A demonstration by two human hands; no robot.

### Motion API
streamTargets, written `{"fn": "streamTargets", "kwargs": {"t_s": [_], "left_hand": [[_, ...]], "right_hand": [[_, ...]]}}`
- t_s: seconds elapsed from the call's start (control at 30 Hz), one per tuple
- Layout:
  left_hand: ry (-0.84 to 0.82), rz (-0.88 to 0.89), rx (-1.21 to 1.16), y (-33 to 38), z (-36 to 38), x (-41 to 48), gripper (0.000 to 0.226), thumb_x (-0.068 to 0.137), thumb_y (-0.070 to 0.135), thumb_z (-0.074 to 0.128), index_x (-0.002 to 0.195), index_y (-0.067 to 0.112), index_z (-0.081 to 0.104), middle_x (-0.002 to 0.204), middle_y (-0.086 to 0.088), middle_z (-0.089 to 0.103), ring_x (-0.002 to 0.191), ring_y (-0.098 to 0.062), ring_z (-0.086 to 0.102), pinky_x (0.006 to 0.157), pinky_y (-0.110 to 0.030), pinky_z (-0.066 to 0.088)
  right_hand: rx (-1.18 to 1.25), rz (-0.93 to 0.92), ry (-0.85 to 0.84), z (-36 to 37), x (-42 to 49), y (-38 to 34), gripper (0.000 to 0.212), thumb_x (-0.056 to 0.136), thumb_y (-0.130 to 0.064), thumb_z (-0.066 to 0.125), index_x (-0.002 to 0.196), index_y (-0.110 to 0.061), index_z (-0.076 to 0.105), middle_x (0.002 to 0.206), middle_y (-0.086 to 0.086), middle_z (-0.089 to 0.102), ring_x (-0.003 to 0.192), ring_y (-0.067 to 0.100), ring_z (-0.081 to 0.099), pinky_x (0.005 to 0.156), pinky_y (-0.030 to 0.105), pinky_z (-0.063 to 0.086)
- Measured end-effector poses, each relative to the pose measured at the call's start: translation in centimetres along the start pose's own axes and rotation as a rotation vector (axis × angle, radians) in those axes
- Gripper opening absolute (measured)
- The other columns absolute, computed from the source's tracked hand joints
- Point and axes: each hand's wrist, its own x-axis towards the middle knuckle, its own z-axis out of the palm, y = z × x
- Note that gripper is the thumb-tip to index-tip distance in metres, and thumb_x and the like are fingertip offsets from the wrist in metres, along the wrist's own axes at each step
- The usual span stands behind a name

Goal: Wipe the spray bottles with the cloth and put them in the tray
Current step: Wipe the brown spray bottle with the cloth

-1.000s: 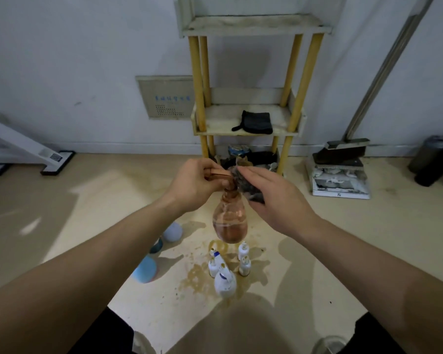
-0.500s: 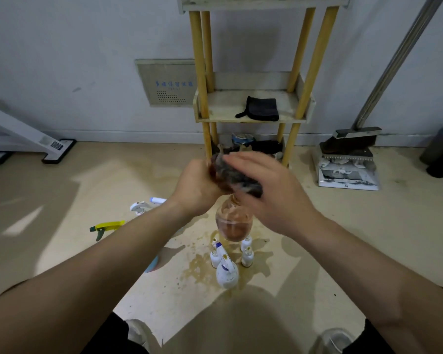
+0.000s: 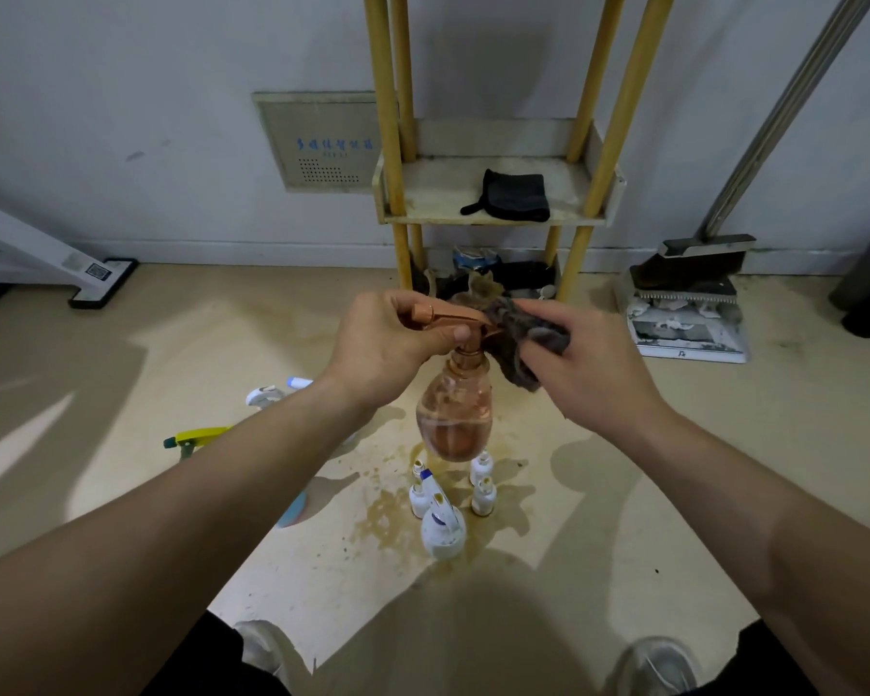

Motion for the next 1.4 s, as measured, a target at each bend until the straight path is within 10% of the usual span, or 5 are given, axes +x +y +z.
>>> {"fn": "streamTargets", "kwargs": {"t_s": [0.27,0.53,0.7,0.97,1.4], "left_hand": [[0.082,-0.03,-0.131,0.5,0.9,0.4,0.02,0.092,0.011,0.071,0.107,-0.003,0.068,0.082,-0.008,0.071,0.066,-0.01,0.067,0.058,-0.024,0.053],[0.115,-0.122,-0.121,-0.4,1.0,0.9,0.017,0.099,0.022,0.064,0.105,0.009,0.074,0.096,-0.011,0.077,0.094,-0.033,0.074,0.089,-0.055,0.058],[0.108,-0.134,-0.123,-0.8,1.2,0.7,0.02,0.1,0.022,0.062,0.087,0.019,0.078,0.091,-0.01,0.078,0.094,-0.039,0.071,0.085,-0.054,0.059],[0.145,-0.148,-0.212,-0.5,0.9,0.9,0.02,0.099,0.024,0.063,0.108,0.012,0.076,0.099,-0.012,0.077,0.101,-0.038,0.071,0.091,-0.06,0.055],[0.109,-0.054,-0.121,0.1,2.2,0.3,0.022,0.094,0.023,0.071,0.106,0.005,0.07,0.085,-0.006,0.075,0.072,-0.014,0.071,0.066,-0.029,0.059]], "right_hand": [[-0.003,-0.11,0.097,3.6,-1.7,-1.0,0.069,0.095,-0.009,0.063,0.156,-0.025,0.034,0.161,0.0,0.034,0.147,0.012,0.034,0.119,0.028,0.033],[-0.207,0.014,-0.048,4.9,-2.8,0.1,0.08,0.092,-0.017,0.066,0.159,-0.021,0.022,0.141,0.008,0.058,0.121,0.027,0.058,0.098,0.041,0.051],[-0.059,0.204,-0.028,4.3,-1.8,0.6,0.018,0.096,-0.019,0.059,0.112,-0.022,0.065,0.083,-0.006,0.07,0.078,0.016,0.065,0.056,0.014,0.041],[-0.116,-0.063,-0.007,6.1,-2.9,-1.1,0.069,0.097,-0.024,0.061,0.158,-0.019,0.029,0.158,0.003,0.04,0.142,0.021,0.041,0.116,0.035,0.038],[0.146,0.081,0.049,4.8,-0.4,-0.2,0.038,0.093,-0.037,0.067,0.128,-0.028,0.055,0.114,-0.009,0.068,0.107,0.012,0.064,0.09,0.041,0.055]]}}
